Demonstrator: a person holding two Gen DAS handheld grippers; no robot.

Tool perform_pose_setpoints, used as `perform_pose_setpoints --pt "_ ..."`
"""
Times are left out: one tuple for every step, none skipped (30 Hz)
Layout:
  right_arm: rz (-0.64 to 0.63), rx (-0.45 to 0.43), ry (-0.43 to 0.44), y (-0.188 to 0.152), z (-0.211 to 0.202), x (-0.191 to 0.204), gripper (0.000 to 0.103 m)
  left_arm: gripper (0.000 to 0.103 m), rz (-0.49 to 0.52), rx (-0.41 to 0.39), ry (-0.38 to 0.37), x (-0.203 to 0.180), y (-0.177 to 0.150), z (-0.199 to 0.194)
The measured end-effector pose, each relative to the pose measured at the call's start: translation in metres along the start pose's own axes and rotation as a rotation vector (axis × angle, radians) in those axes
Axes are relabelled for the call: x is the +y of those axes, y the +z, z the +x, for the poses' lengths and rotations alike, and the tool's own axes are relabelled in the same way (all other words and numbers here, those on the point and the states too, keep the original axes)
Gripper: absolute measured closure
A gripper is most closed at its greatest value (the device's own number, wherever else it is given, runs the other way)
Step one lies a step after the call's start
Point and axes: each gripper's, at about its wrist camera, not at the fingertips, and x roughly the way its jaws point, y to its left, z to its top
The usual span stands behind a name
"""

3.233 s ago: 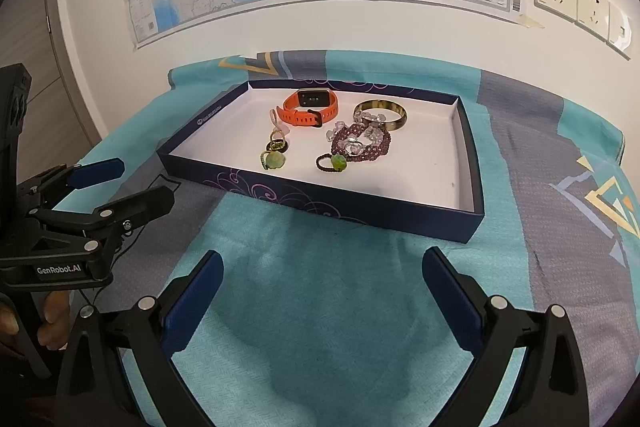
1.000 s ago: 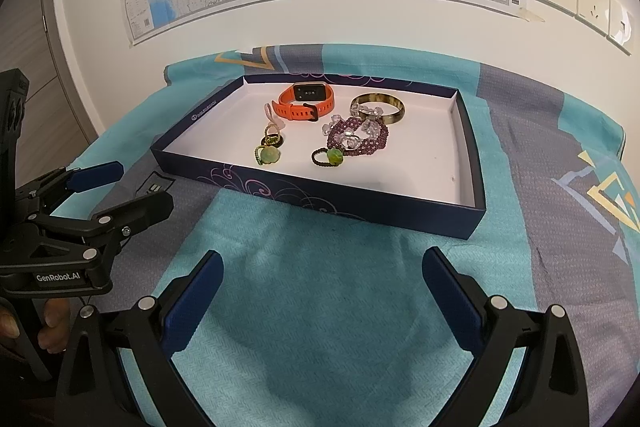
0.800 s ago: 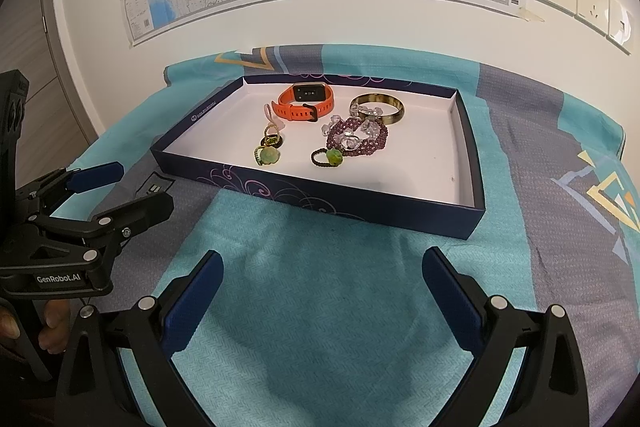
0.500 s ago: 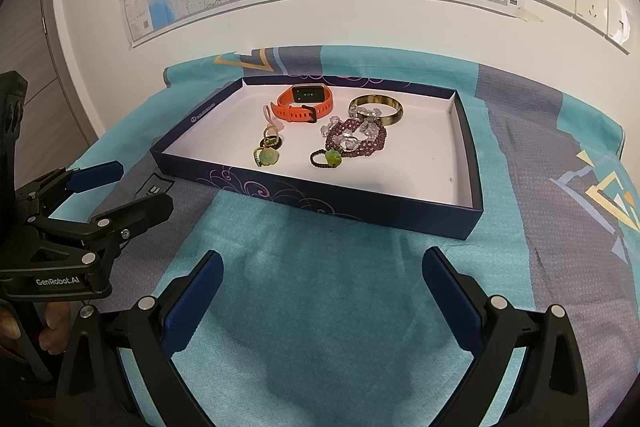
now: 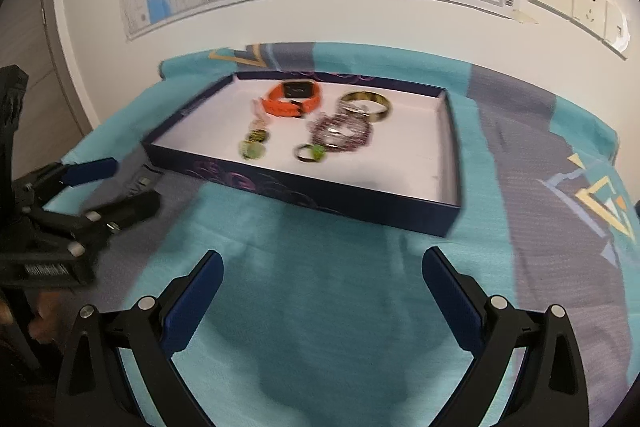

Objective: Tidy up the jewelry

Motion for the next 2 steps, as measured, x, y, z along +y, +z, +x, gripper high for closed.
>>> perform_pose_setpoints --pt "0.002 0.007 -0.008 -0.001 0.000 -0.007 0.007 0.006 -0.008 0.004 0.001 0.003 0.000 0.001" --pt "0.006 0.017 -0.022 -0.001 -0.001 -0.018 0.007 0.006 -0.014 0.006 0.001 0.007 0.000 0.001"
